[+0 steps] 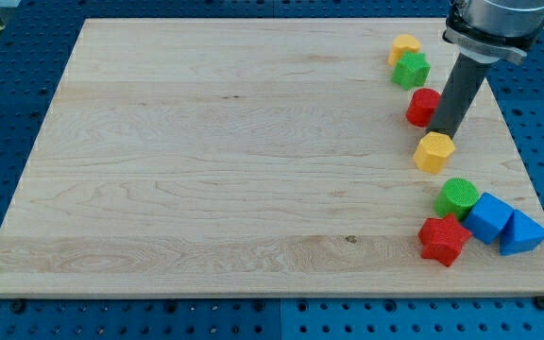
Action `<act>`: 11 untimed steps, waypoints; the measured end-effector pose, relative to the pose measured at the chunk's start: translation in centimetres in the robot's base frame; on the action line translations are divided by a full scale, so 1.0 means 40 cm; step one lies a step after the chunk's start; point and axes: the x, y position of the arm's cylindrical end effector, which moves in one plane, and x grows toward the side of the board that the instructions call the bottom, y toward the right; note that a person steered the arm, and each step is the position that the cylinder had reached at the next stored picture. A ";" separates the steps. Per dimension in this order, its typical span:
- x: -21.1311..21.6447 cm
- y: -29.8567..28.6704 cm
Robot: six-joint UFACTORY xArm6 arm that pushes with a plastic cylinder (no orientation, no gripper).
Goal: Nudge green star a bit left
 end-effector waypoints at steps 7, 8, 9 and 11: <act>-0.167 0.115; -0.212 0.114; -0.227 0.110; -0.224 0.063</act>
